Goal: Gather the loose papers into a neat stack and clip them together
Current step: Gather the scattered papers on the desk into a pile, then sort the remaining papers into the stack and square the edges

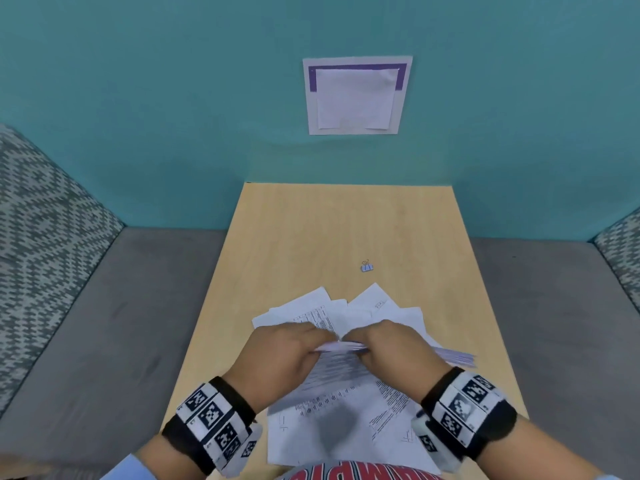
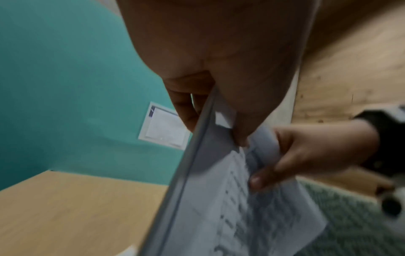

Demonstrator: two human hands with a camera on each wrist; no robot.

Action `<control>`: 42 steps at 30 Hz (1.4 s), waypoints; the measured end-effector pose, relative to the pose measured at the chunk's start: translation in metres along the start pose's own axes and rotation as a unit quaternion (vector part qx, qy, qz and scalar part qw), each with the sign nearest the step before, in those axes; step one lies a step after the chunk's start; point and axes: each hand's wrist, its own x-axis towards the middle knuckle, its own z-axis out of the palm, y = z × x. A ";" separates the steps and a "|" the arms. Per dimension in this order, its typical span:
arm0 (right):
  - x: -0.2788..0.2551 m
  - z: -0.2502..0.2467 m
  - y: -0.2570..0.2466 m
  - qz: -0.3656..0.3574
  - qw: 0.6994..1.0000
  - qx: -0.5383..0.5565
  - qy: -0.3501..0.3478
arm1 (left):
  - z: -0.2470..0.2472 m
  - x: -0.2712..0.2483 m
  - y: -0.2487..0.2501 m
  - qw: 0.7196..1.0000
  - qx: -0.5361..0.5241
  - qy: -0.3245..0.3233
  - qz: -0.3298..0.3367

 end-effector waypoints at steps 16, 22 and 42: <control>-0.034 -0.027 0.026 0.071 0.755 0.619 0.205 | -0.044 -0.017 0.000 0.842 -0.458 0.184 -0.217; -0.026 0.002 0.031 0.070 0.797 0.583 0.139 | -0.007 0.000 0.008 0.816 -0.506 0.049 -0.274; 0.015 0.100 0.016 0.133 0.914 0.381 0.035 | 0.059 -0.061 -0.073 0.826 -0.391 -0.018 -0.405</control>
